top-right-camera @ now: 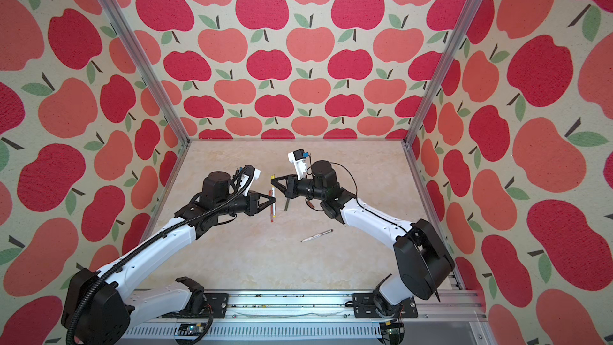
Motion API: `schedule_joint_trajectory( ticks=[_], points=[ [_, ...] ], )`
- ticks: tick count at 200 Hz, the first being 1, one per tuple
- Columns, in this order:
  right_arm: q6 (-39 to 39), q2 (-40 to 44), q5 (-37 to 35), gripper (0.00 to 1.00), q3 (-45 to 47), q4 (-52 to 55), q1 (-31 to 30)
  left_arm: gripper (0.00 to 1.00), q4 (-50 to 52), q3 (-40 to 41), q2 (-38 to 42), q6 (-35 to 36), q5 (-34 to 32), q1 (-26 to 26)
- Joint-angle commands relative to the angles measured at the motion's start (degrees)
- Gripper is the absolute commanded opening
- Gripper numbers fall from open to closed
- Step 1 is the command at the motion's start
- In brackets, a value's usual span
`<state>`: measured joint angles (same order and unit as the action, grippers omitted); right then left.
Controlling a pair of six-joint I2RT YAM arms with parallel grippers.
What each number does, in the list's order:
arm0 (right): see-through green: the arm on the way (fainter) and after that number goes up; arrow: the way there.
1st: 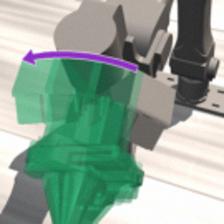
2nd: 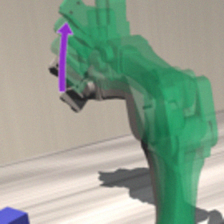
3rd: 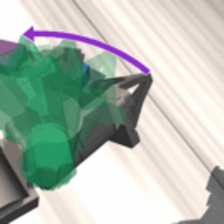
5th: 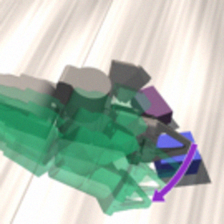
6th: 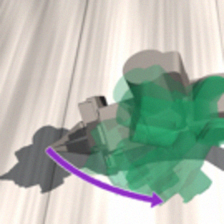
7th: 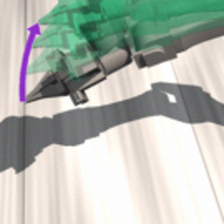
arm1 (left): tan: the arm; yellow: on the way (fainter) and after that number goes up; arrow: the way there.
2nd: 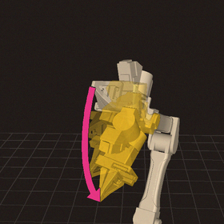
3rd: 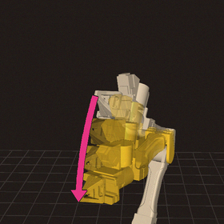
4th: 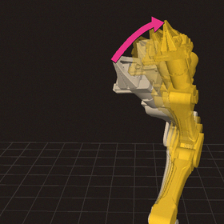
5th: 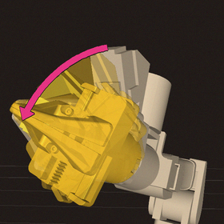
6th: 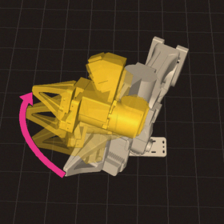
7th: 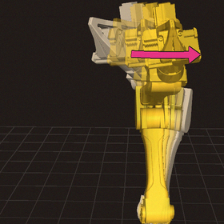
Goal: Insert pens into pen caps
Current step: Put on the pen cap to the pen, then place the pen at the center of the table.
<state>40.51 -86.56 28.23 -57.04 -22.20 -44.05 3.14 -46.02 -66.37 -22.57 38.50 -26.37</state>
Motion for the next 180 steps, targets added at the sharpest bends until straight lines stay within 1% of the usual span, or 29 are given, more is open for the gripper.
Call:
schedule_joint_trajectory(
  ticks=[1,31,45,78,82,122,155,180],
  points=[
    [-0.35,-0.06,12.64,0.22,2.24,13.27,-2.1,0.0,-18.0,-2.15,2.19,0.51,-4.42,2.38],
    [-0.09,1.66,12.64,0.43,1.38,12.88,-0.96,0.0,-17.5,-0.99,2.35,0.42,-4.04,2.29],
    [-0.19,2.98,12.82,0.48,0.97,12.88,-0.27,0.0,-17.47,-0.04,2.59,0.27,-4.3,2.29],
    [0.11,6.45,12.9,0.5,0.65,12.7,2.3,0.0,-15.73,2.17,3.79,1.14,-5.7,2.12],
    [0.18,6.92,12.99,0.5,0.61,12.7,2.66,0.0,-15.3,2.39,5.42,1.55,-6.06,2.05],
    [-2.72,11.06,12.68,0.51,0.14,16.46,5.34,0.0,-10.89,4.97,10.91,6.57,-11.27,0.91],
    [-8.74,14.73,8.96,0.52,0.11,21.48,6.23,0.0,-5.14,6.11,15.72,8.9,-14.15,0.07],
    [-12.38,17.49,4.6,0.54,1.06,22.55,6.85,0.0,-4.11,9.02,20.31,12.8,-17.74,-2.71]
  ],
)
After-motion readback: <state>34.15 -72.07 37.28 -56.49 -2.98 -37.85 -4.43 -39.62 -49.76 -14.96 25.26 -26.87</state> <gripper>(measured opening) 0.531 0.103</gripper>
